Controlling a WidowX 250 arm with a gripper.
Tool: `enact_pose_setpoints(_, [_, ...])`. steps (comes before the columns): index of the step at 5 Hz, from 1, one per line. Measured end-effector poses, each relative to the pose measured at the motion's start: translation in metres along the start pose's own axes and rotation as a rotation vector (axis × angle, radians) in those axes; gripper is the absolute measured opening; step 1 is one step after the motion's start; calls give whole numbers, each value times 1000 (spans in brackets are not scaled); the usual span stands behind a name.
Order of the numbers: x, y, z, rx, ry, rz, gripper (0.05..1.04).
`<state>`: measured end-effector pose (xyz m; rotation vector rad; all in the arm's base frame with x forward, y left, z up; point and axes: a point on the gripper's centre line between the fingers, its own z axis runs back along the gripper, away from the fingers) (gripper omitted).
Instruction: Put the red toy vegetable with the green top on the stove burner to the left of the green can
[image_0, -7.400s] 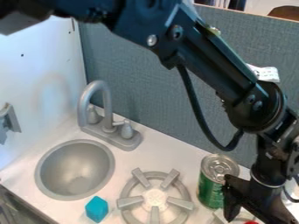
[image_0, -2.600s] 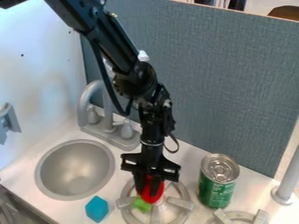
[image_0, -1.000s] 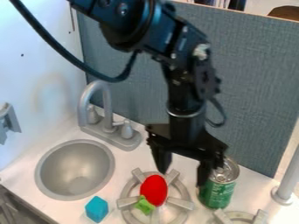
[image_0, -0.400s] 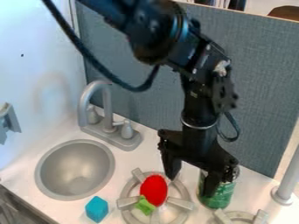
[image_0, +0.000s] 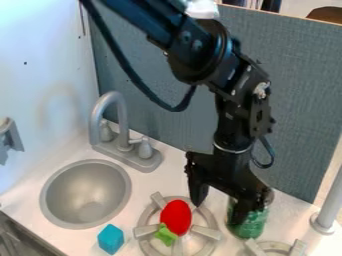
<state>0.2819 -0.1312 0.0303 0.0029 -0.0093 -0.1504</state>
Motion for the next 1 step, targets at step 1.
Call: enact_pose_setpoints(1, [-3, 0, 0, 6, 16, 8, 1001])
